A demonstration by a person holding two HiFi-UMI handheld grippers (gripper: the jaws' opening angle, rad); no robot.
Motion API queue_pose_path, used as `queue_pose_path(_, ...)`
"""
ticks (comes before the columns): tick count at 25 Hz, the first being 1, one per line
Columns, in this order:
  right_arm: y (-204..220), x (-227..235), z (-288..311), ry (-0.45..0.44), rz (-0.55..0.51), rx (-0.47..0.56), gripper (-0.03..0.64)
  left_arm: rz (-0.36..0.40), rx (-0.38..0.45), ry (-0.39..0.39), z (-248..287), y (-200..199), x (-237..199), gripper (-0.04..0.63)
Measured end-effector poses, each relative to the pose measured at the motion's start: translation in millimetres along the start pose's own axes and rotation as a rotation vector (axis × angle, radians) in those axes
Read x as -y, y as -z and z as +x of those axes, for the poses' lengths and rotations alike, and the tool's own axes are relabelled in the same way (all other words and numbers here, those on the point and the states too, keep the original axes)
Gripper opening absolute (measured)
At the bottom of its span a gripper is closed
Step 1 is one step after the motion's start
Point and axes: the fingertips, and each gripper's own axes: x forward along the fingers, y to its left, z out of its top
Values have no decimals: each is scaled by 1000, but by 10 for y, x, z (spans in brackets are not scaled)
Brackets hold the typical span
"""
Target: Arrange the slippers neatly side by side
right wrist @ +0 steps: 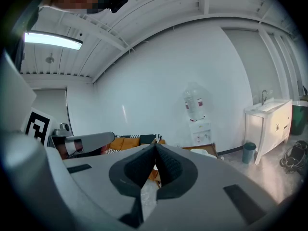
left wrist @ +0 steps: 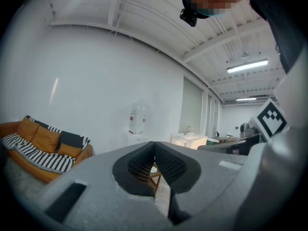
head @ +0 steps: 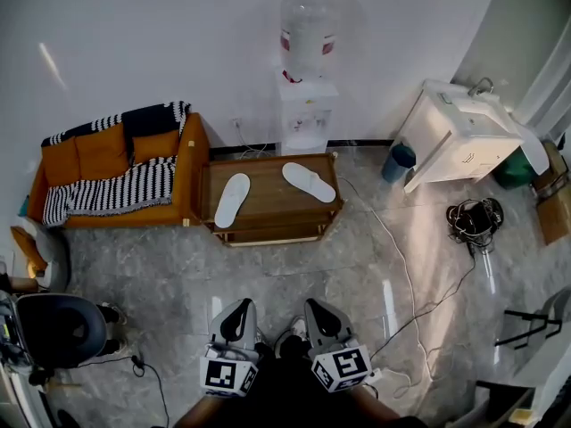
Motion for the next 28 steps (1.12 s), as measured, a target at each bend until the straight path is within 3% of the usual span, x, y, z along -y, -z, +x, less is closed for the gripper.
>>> queue_pose_path(16, 5, 530, 75, -117, -3, -7, 12, 2, -30, -134, 302, 77, 239, 15)
queue_pose_path(28, -33, 874, 564, -97, -9, -22, 12, -5, -32, -153, 821, 139, -89, 15)
